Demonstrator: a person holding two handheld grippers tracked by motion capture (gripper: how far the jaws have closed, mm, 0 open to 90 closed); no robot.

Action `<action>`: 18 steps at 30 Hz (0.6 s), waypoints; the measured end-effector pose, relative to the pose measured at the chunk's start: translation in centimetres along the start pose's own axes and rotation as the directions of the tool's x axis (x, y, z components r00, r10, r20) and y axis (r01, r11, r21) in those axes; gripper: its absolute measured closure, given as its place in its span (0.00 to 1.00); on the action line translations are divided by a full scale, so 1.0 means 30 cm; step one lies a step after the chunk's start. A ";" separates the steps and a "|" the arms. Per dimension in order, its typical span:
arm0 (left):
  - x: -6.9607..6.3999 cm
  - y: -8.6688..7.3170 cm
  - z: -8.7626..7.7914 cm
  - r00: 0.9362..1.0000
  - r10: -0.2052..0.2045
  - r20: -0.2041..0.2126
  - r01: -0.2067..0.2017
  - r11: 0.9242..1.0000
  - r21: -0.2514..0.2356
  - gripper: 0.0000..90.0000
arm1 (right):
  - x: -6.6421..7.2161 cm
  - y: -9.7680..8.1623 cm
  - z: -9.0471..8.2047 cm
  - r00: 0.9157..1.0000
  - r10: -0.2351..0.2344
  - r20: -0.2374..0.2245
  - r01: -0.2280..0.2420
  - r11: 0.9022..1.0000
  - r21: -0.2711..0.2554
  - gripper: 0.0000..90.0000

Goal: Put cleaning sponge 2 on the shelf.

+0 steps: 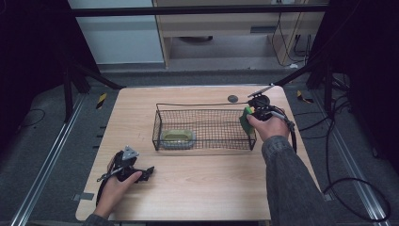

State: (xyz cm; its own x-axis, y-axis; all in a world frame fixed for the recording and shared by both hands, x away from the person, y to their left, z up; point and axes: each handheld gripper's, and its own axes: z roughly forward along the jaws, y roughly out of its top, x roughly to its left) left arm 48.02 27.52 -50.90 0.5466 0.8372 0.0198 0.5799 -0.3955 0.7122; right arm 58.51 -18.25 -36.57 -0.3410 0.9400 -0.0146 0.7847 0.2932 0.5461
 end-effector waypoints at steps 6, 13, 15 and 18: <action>0.000 0.000 0.000 1.000 0.001 0.000 -0.001 1.000 0.000 0.00 | 0.002 -0.012 0.025 1.000 -0.002 -0.002 0.002 1.000 0.012 0.72; 0.001 0.000 0.000 1.000 0.002 0.002 -0.002 1.000 0.000 0.00 | 0.000 -0.024 0.050 1.000 0.004 -0.007 -0.003 1.000 0.025 0.71; 0.001 0.000 0.000 1.000 0.003 0.002 -0.003 1.000 0.000 0.00 | 0.003 -0.025 0.056 1.000 -0.002 -0.001 0.002 0.999 0.032 0.71; 0.001 0.000 0.000 1.000 0.003 0.002 -0.003 1.000 0.000 0.00 | 0.009 -0.023 0.060 1.000 -0.004 0.000 0.004 0.999 0.033 0.71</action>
State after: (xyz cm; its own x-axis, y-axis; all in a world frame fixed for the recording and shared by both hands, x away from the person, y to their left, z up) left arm 48.05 27.54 -50.90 0.5494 0.8353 0.0203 0.5784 -0.3977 0.7122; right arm 58.80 -17.90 -38.47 -0.3442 0.9388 -0.0166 0.8000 0.3025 0.5182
